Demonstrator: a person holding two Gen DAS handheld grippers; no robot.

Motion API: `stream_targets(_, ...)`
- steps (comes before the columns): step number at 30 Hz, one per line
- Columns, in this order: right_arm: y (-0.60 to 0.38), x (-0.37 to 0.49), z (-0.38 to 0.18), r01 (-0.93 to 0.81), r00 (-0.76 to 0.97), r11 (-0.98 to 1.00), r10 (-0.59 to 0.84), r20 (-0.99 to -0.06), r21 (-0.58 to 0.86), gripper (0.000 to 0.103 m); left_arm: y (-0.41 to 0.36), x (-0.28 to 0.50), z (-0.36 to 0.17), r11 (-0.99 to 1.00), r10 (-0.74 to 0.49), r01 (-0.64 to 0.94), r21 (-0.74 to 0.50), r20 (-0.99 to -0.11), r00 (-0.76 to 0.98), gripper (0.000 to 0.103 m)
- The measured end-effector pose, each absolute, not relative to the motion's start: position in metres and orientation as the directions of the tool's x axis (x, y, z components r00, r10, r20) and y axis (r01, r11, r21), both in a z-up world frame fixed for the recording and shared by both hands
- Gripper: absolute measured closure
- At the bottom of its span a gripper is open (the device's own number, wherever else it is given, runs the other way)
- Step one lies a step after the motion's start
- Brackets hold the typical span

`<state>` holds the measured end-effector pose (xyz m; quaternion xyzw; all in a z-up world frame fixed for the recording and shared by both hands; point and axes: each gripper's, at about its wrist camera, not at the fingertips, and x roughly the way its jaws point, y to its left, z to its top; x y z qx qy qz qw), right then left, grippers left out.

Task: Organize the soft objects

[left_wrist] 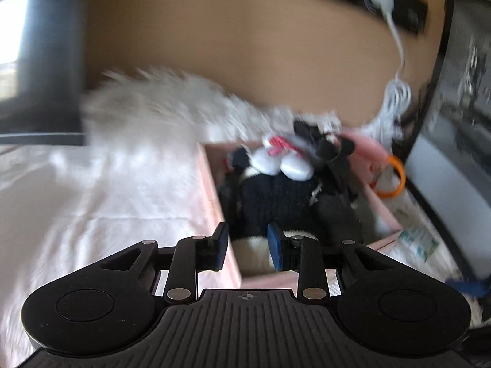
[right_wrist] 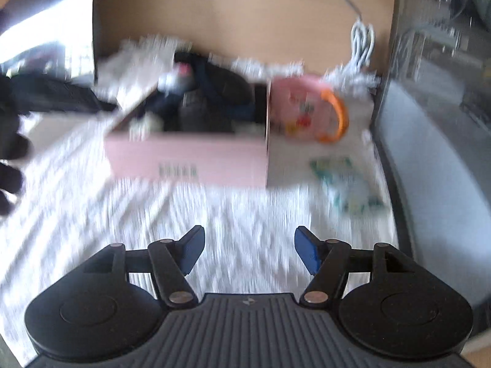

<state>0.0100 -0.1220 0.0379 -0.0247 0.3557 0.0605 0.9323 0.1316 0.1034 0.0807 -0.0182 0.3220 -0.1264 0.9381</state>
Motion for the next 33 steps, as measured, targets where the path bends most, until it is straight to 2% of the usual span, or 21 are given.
stream_targets(3, -0.125, 0.008, 0.019, -0.144, 0.708, 0.99, 0.105, -0.698, 0.003, 0.038, 0.113, 0.08, 0.077, 0.973, -0.225, 0.156, -0.173, -0.528, 0.819, 0.071)
stream_targets(8, -0.125, 0.018, 0.012, -0.147, 0.715, 0.989, 0.114, -0.69, 0.011, 0.036, 0.081, 0.034, 0.036, 0.981, -0.194, 0.139, -0.139, -0.591, 0.783, 0.07)
stream_targets(11, -0.123, 0.029, 0.006, -0.147, 0.717, 0.989, 0.12, -0.687, 0.02, 0.028, 0.057, 0.029, 0.017, 0.989, -0.148, 0.124, -0.082, -0.625, 0.766, 0.07)
stream_targets(14, -0.121, 0.033, 0.001, -0.123, 0.746, 0.992, 0.102, -0.658, 0.015, 0.016, 0.043, 0.03, 0.007, 0.993, -0.104, 0.112, -0.027, -0.632, 0.768, 0.068)
stream_targets(16, -0.123, 0.035, -0.001, -0.091, 0.749, 0.996, 0.074, -0.659, 0.008, 0.005, 0.035, 0.03, 0.005, 0.995, -0.077, 0.101, 0.004, -0.618, 0.782, 0.067)
stream_targets(18, -0.126, 0.038, -0.003, -0.072, 0.748, 0.997, 0.074, -0.66, 0.03, 0.002, 0.029, 0.029, 0.003, 0.996, -0.05, 0.085, 0.028, -0.61, 0.791, 0.067)
stream_targets(33, -0.126, 0.03, -0.008, -0.062, 0.784, 0.998, 0.057, -0.618, 0.013, 0.0, 0.025, 0.023, -0.004, 0.997, -0.024, 0.062, 0.045, -0.582, 0.813, 0.067)
